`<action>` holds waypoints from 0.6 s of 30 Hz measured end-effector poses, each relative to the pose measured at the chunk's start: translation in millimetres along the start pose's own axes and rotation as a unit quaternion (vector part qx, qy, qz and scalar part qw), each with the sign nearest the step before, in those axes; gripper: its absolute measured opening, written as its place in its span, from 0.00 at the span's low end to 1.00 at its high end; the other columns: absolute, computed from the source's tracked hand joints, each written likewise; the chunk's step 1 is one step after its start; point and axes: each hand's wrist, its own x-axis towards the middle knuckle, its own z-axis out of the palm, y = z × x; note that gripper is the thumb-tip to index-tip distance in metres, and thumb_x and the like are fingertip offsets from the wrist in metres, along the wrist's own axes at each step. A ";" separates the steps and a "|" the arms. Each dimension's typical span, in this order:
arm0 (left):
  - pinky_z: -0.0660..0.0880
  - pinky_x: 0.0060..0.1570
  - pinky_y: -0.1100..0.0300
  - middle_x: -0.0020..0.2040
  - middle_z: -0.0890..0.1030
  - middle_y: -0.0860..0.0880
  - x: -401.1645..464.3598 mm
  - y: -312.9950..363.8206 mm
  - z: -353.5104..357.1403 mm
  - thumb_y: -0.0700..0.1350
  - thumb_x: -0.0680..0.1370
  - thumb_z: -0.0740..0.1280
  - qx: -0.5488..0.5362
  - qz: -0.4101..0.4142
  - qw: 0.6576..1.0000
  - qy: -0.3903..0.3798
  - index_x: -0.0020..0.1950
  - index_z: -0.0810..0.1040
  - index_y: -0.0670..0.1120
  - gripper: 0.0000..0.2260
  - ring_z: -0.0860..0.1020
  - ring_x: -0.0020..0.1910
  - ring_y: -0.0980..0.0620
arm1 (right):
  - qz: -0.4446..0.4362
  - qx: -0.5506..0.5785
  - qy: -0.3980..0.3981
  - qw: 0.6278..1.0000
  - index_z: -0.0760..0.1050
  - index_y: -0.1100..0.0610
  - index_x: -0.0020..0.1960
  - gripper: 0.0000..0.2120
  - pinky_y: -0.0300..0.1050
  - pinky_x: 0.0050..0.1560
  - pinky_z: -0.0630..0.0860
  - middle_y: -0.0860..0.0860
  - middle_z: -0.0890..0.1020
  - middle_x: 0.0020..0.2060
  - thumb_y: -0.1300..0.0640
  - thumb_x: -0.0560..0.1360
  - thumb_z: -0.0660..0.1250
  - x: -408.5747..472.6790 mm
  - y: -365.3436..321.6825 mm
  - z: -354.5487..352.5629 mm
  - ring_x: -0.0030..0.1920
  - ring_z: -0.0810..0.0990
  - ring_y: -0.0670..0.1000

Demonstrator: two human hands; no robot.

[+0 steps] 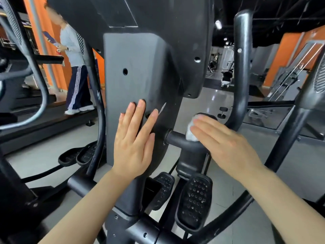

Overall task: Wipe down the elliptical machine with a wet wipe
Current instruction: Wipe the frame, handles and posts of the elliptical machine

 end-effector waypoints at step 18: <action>0.49 0.75 0.45 0.75 0.60 0.37 -6.9 5.3 -2.5 0.40 0.81 0.57 0.059 0.021 0.998 -0.005 0.76 0.63 0.44 0.22 0.53 0.78 0.42 | -0.072 -0.051 -0.107 0.990 0.68 0.62 0.69 0.20 0.46 0.66 0.72 0.55 0.74 0.68 0.72 0.80 0.51 -84.8 61.0 -4.0 0.68 0.72 0.53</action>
